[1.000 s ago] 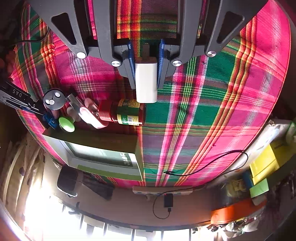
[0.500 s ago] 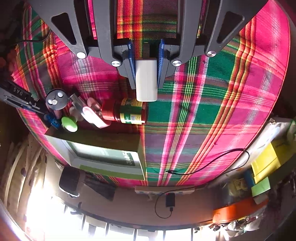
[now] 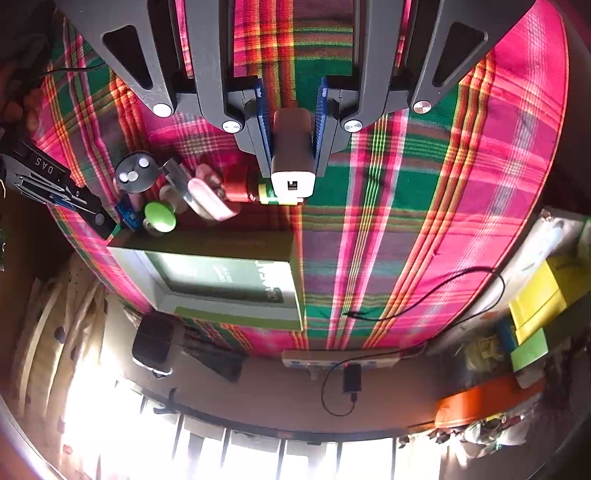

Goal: Organize rigid objects
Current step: 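Lift the white charger with the left tool while the right tool carries the stapler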

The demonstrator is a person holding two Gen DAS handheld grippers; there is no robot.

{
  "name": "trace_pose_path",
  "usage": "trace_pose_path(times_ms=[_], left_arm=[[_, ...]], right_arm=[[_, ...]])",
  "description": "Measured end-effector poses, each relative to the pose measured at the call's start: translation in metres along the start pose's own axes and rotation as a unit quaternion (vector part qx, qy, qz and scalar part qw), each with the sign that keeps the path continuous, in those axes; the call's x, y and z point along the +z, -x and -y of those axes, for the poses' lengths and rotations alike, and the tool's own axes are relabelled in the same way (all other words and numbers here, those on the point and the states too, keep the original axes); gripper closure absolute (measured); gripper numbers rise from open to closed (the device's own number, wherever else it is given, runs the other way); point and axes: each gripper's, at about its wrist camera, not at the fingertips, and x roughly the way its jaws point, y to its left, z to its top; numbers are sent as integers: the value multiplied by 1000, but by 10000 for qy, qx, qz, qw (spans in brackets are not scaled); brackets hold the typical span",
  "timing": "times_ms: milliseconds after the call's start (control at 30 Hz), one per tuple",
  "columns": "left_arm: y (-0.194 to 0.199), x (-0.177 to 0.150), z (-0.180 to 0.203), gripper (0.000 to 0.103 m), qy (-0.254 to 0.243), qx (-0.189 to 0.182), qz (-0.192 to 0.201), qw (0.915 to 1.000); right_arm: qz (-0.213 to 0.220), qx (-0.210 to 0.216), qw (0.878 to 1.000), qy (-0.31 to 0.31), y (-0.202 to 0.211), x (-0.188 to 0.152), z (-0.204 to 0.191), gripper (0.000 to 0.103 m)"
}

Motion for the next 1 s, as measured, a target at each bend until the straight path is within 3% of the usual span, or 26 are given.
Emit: trace_pose_path(times_ms=[700,1000], left_arm=[[-11,68,11,83,-279,-382,326,9984],[-47,98,15,83,-280,-578,112,9979]], right_arm=[[321,-20,9995,75,7,45,-2,78],[192,-3,9996,221,-23,74,-7,78]])
